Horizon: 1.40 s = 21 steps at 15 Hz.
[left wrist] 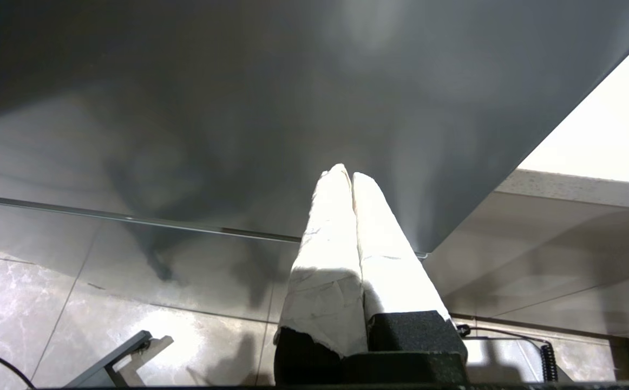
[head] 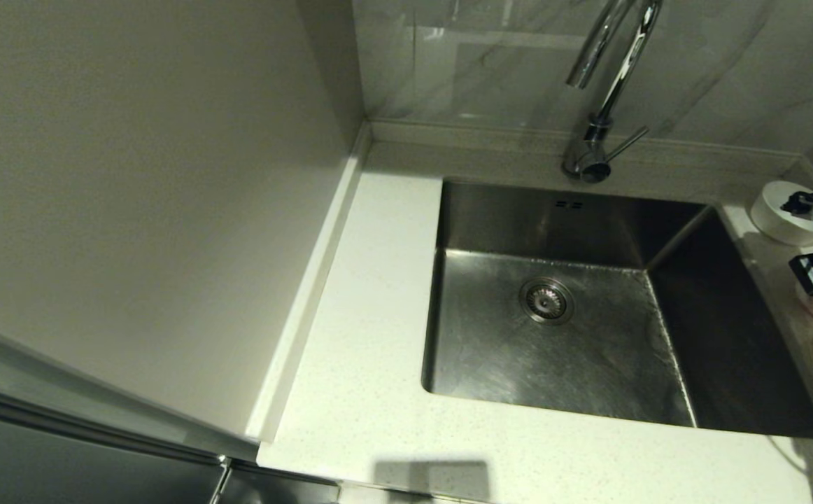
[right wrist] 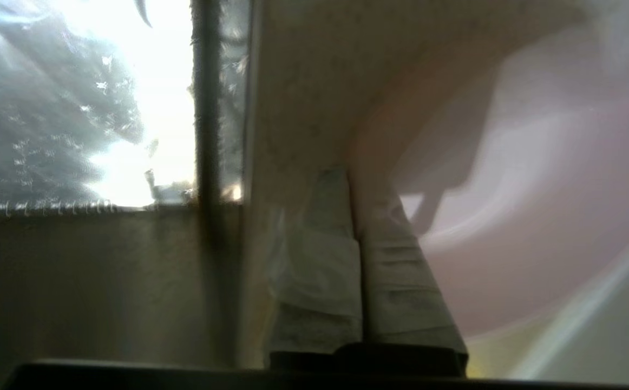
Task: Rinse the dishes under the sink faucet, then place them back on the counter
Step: Put a bowl into the sink
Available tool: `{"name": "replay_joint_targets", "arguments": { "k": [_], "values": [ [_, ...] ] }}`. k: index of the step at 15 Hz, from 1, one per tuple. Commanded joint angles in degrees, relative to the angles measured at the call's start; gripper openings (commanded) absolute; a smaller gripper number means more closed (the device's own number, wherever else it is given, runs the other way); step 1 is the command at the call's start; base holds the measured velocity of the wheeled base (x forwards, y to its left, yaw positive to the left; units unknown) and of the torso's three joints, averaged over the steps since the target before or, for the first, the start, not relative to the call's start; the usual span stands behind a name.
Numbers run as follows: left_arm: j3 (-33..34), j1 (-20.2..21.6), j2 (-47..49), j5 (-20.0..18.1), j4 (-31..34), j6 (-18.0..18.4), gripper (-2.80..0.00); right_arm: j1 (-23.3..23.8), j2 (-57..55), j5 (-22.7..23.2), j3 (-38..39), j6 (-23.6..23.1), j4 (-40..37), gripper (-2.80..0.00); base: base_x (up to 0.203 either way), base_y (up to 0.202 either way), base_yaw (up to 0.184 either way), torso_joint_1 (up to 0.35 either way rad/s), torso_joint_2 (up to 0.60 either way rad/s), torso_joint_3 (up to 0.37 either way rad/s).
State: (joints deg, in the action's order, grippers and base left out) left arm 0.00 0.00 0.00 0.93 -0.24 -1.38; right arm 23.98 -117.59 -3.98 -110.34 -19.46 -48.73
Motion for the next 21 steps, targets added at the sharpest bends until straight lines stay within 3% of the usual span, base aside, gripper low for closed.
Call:
{"name": "replay_joint_targets", "arguments": {
  "k": [1, 4, 10, 15, 19, 21],
  "values": [
    [0.0, 0.0, -0.1, 0.0, 0.0, 0.0, -2.8, -0.5, 0.5, 1.3, -0.2, -0.2, -0.1, -2.8, 0.0, 0.0, 0.0, 0.0, 0.0, 0.0],
    [0.0, 0.0, -0.1, 0.0, 0.0, 0.0, -2.8, -1.2, 1.1, 1.5, -1.7, -0.3, 0.2, -2.8, 0.0, 0.0, 0.0, 0.0, 0.0, 0.0],
    [0.0, 0.0, -0.1, 0.0, 0.0, 0.0, -2.8, -1.4, 3.0, 0.7, -1.9, -2.8, 12.5, -2.8, 0.0, 0.0, 0.0, 0.0, 0.0, 0.0],
    [0.0, 0.0, -0.1, 0.0, 0.0, 0.0, -2.8, -1.5, 8.2, -1.9, 0.0, -5.0, 13.0, -2.8, 0.0, 0.0, 0.0, 0.0, 0.0, 0.0],
    [0.0, 0.0, -0.1, 0.0, 0.0, 0.0, -2.8, -4.5, 12.0, 7.2, 3.9, -5.1, 13.0, -2.8, 0.0, 0.0, 0.0, 0.0, 0.0, 0.0],
    [0.0, 0.0, -0.1, 0.0, 0.0, 0.0, -2.8, -8.3, 12.6, 8.2, 5.2, -5.0, 13.0, -2.8, 0.0, 0.0, 0.0, 0.0, 0.0, 0.0]
  ]
}}
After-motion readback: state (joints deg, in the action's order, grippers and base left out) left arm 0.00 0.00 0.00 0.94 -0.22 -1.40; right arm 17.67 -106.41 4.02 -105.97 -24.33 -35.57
